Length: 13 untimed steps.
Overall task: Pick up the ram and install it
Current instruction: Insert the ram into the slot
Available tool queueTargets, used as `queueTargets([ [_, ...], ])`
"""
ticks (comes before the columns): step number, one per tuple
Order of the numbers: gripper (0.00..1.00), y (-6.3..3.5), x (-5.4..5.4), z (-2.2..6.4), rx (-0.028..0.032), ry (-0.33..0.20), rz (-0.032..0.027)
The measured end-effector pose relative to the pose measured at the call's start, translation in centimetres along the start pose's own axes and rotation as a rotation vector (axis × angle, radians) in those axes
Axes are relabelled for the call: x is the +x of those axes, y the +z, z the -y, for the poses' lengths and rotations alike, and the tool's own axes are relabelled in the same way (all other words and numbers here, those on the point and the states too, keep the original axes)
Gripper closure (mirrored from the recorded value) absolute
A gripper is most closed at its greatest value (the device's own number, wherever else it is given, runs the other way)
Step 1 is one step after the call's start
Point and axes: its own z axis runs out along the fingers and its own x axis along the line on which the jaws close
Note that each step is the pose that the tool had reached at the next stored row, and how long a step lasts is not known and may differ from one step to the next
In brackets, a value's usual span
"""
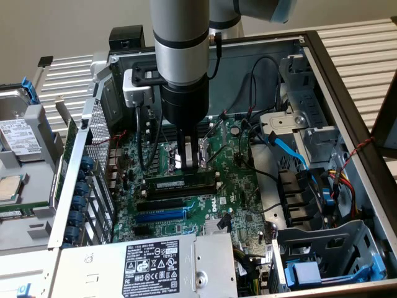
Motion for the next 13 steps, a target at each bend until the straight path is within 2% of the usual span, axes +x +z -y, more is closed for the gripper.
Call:
queueTargets([
  [13,0.87,0.05,0.0,-0.05,0.002,0.003,0.0013],
])
